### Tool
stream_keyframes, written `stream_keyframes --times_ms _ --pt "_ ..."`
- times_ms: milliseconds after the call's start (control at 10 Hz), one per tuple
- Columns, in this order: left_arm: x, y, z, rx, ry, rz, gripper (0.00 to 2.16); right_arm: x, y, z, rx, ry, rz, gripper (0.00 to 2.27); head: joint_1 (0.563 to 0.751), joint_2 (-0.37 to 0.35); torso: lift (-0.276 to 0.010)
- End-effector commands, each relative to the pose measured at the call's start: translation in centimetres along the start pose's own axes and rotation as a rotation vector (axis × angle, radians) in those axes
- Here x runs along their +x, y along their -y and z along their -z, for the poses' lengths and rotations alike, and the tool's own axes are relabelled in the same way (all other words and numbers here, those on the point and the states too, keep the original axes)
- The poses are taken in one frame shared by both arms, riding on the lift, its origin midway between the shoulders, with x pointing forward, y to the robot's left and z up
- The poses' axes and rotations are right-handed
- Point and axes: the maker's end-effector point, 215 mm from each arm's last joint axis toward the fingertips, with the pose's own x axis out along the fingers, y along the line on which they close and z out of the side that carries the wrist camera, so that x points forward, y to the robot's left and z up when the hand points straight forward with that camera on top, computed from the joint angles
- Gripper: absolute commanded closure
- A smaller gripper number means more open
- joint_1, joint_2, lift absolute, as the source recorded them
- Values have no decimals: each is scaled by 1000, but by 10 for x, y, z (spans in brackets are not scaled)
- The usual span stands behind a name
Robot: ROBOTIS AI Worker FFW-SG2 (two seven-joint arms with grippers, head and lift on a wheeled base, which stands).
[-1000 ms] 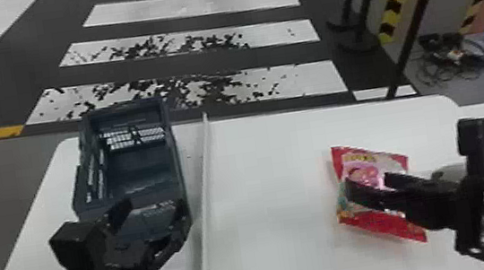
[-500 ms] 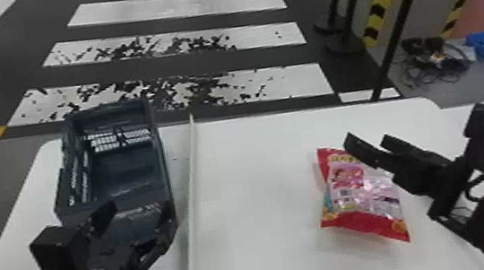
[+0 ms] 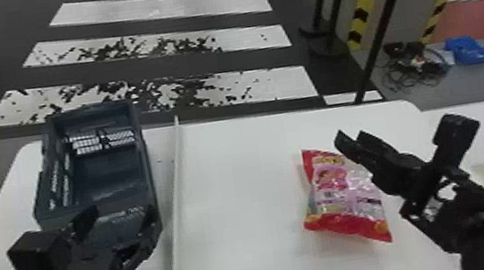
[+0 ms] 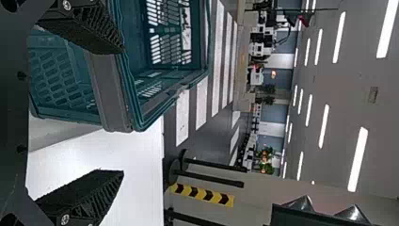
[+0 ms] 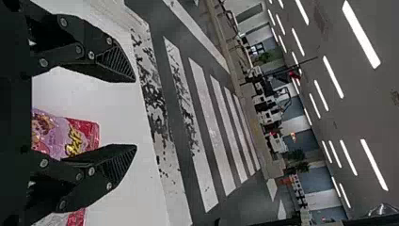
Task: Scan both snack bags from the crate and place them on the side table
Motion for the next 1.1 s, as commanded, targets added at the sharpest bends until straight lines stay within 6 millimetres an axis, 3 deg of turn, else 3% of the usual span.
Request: stream_keyframes --times_ms 0,100,700,1000 --pt "0 0 0 -1 1 0 87 2 5 9 -14 -33 15 2067 695 -118 -95" --pt "0 0 1 -1 -1 -2 87 4 8 14 -30 -55 24 2260 695 -118 -95" --pt "-2 -1 4 0 -7 -3 87 51 30 64 -32 -230 6 2256 695 -113 -95" --pt "-3 -2 4 2 -7 -3 87 58 31 84 -46 -299 -7 2260 695 -109 -95"
